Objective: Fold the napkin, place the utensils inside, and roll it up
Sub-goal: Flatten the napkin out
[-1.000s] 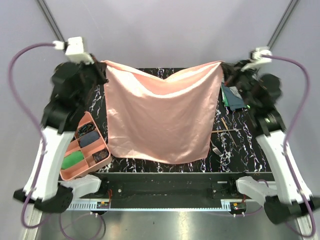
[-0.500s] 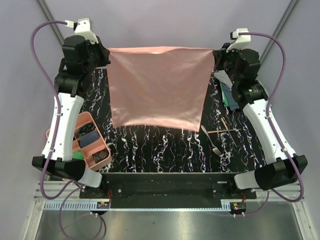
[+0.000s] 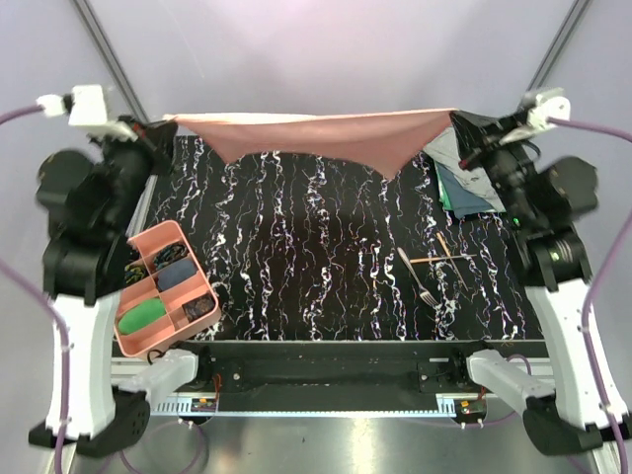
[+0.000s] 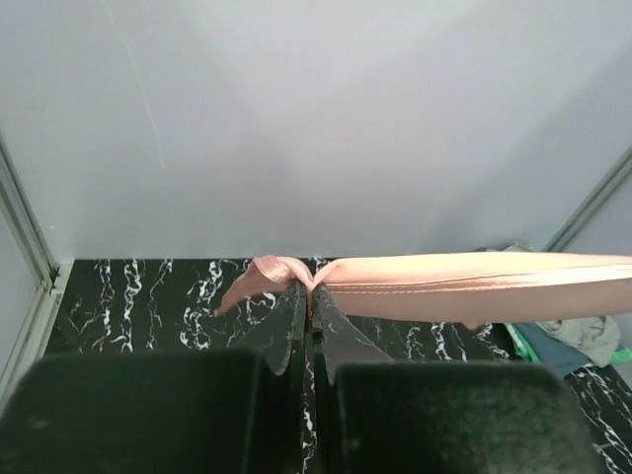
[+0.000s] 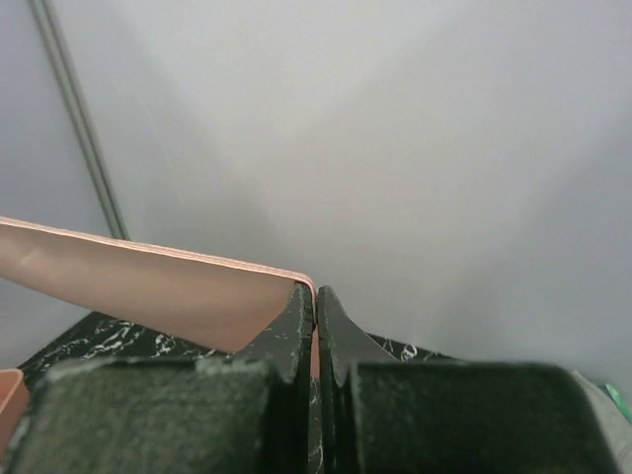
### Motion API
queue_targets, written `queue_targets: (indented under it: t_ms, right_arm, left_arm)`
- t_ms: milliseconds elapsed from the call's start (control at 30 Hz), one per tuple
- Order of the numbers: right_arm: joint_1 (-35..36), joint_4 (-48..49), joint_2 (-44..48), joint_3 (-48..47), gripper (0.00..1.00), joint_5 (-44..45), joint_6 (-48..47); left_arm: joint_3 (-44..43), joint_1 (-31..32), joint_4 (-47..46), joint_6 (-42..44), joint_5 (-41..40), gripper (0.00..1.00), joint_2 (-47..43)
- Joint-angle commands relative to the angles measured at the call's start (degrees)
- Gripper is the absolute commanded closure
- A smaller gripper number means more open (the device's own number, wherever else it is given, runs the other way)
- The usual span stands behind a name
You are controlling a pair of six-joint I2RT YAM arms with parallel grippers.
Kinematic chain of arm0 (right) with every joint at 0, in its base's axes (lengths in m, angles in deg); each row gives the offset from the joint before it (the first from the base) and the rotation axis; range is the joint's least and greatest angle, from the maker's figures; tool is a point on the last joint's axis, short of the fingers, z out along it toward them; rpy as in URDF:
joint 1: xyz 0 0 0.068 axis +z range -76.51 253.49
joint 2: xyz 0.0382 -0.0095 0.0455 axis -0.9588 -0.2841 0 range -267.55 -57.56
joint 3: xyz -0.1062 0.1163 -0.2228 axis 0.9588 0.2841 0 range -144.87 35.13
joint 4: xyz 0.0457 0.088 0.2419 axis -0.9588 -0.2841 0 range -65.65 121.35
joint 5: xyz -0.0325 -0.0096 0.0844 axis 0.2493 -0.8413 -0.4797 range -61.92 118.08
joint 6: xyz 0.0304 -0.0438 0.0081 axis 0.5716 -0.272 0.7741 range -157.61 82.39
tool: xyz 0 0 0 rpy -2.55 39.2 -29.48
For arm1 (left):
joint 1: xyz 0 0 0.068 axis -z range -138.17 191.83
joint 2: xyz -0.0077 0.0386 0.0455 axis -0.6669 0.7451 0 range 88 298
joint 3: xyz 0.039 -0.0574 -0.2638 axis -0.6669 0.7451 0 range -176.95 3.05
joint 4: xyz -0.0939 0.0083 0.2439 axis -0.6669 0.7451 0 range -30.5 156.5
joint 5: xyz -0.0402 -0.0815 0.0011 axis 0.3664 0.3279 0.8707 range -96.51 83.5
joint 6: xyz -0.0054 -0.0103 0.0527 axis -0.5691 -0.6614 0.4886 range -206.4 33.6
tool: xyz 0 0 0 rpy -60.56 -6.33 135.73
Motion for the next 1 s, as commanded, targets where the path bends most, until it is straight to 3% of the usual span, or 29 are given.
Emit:
queue_targets:
  t_ms: [0, 200, 433, 567, 667, 867, 900, 933, 967]
  right_arm:
    - [0.3, -3.2, 4.3, -3.1, 1.0, -3.4, 1.1]
    - [0.3, -5.3, 3.8, -8.0, 1.0, -1.9, 4.2]
    - [0.2, 0.5, -7.1, -5.7, 1.0, 4.3, 3.3]
    - [-0.1, 4.8, -19.2, -5.0, 1.0, 4.6, 2.3]
    - [-0.9, 9.4, -30.0, -6.4, 1.0, 4.7, 2.0]
    - [-1.6, 13.3, -55.0, -21.3, 1.0, 3.6, 1.3]
    - [-1.6, 13.0, -58.1, -23.7, 0.93, 3.4, 1.5]
    - [-1.7, 12.7, -61.0, -26.1, 0.9, 2.7, 1.4]
    - [-1.7, 12.4, -66.1, -30.7, 0.86, 1.4, 1.3]
  left_arm:
    - [-0.2, -0.1, -2.0, 1.6, 0.1, 1.0, -6.0]
    - [-5.2, -0.1, -0.1, 3.0, 0.2, 1.0, -4.0]
    - [-5.4, -1.7, -1.0, 7.6, -3.5, 1.0, 11.1]
    - [-4.3, -7.1, -1.9, 4.9, 3.4, 1.0, 20.4]
    - [-6.5, -9.3, -3.3, 3.9, 4.2, 1.0, 30.2]
    - [-19.3, -9.7, -3.2, 3.0, 6.9, 0.98, 53.5]
    - [-21.5, -9.6, -2.5, 2.5, 7.5, 0.93, 56.1]
    - [-25.4, -9.7, -2.0, 2.3, 8.4, 0.73, 60.4]
    - [-27.0, -11.0, -1.9, 2.2, 8.5, 0.61, 62.2]
